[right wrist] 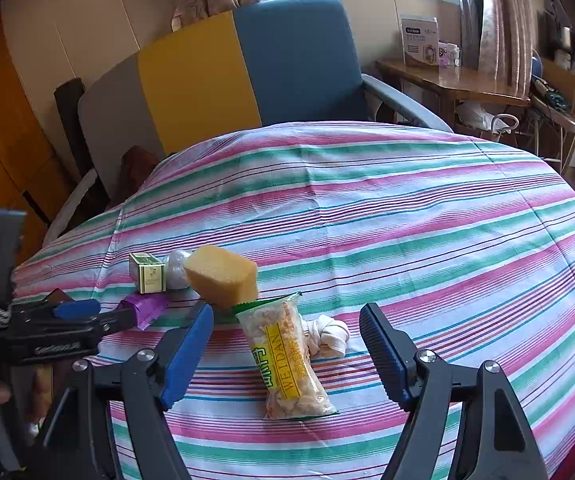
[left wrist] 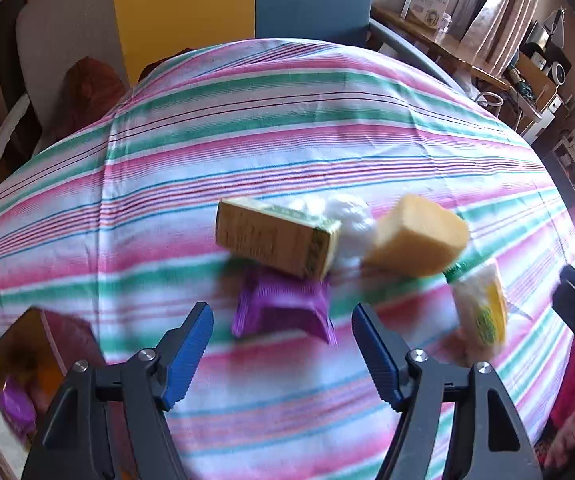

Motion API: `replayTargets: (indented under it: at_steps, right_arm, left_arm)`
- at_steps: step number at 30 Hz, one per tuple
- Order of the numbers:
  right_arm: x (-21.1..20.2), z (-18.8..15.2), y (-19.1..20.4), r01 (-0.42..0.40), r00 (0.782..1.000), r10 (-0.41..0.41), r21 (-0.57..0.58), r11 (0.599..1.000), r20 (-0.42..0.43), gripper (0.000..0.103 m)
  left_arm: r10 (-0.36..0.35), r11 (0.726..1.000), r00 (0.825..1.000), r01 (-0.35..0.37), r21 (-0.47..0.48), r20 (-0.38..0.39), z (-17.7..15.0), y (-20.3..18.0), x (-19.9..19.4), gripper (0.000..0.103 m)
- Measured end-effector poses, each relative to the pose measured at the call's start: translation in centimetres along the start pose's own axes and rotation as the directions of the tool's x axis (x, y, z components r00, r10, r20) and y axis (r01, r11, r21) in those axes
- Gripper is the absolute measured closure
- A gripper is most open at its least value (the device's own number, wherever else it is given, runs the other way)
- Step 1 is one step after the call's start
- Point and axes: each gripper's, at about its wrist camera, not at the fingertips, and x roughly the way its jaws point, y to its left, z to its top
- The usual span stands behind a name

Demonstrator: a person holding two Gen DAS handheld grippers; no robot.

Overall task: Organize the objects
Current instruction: 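Reach the left gripper to the ribbed purple candy packet and grasp it, then carry ribbed purple packet into tray with left gripper while right gripper grasps WEIDAN bread bag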

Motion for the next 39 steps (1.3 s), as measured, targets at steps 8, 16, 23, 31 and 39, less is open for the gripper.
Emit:
replayTargets:
  at_steps: [8,16,23,31,39]
  right_arm:
    - [-0.2,0.3,-1.0,0.006,1.0,-0.007,0.046,0.999,0.024,0.026]
    - [-0.1,0.9,-3.5,0.016,0.999,-0.021,0.172,0.985,0.029,0.026]
    - [1.1,0.8,-3.8,0.031,0.999,-0.026,0.183,0.983,-0.029,0.028]
    - [2.8,0.4,-1.5,-0.041,0.991,0.052,0.086,0.995,-0.122,0.044]
    - [5.1,-1.4,1.2,0.015,0.967,-0.038,-0.093,0.996,-0.252,0.044]
  left_arm:
    - [-0.034,0.999,0.999,0.034,0.015,0.017,-1.0,-0.4,0.6,0.06]
    - [-0.073,0.996,0.993,0.068,0.059,0.095,-7.4,-2.1,-4.2,0.06]
    - [-0.113,0.992,0.985,0.105,0.067,0.132,-12.0,-3.1,-7.3,0.06]
    - [-0.124,0.992,0.978,0.118,0.044,0.168,-14.8,-2.7,-10.0,0.06]
    - [-0.111,0.993,0.969,0.115,-0.008,0.222,-16.4,-0.7,-12.9,0.06]
